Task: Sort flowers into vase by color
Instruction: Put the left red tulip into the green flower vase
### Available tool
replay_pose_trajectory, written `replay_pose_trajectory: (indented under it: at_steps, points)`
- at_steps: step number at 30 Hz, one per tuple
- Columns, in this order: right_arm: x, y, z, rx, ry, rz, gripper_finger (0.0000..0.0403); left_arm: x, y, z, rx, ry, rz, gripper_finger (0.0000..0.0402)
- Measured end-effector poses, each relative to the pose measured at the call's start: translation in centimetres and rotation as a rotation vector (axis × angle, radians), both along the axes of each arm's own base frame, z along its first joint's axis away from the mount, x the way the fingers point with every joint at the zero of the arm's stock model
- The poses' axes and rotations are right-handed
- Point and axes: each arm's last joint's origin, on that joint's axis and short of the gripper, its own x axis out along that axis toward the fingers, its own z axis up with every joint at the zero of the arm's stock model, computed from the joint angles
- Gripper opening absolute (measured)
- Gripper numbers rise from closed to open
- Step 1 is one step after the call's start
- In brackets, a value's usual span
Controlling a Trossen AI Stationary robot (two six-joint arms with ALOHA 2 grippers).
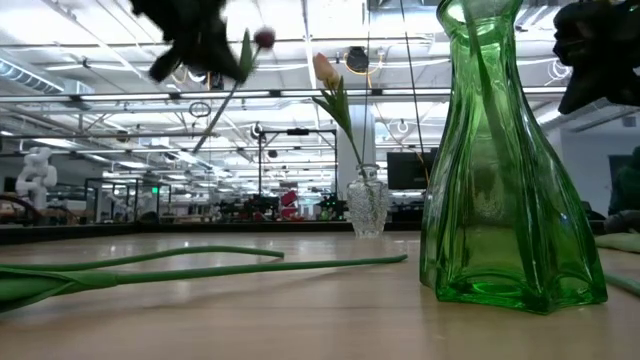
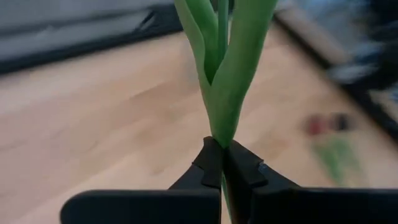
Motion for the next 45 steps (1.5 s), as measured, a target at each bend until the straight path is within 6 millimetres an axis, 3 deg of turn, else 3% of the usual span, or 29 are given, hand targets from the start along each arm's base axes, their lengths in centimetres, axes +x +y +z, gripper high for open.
replay_pose_trajectory:
  at_steps: [6,12,22,26,35,45]
  points:
    - [-0.1,0.2,0.1,-0.025,-0.008,0.054,0.0000,1.1,-6.4,2.8,0.253,-0.260,-0.207,0.0001]
    - [0.1,0.5,0.0,0.007,-0.008,0.166,0.0000,1.2,-10.9,4.2,0.390,-0.429,-0.212,0.0001]
    - [0.0,0.8,-0.2,-0.007,0.020,0.244,0.0000,4.8,-17.3,0.9,0.360,-0.579,-0.244,0.0001]
    - [0.0,0.8,-0.2,-0.017,0.023,0.254,0.0000,6.8,-19.5,0.9,0.431,-0.556,-0.292,0.0001]
    - [0.0,0.7,-0.2,-0.026,0.026,0.257,0.0000,8.4,-20.9,3.8,0.547,-0.568,-0.366,0.0001]
    - [0.1,0.7,0.0,-0.038,0.007,0.255,0.0000,9.8,-20.6,2.4,0.581,-0.523,-0.403,0.0001]
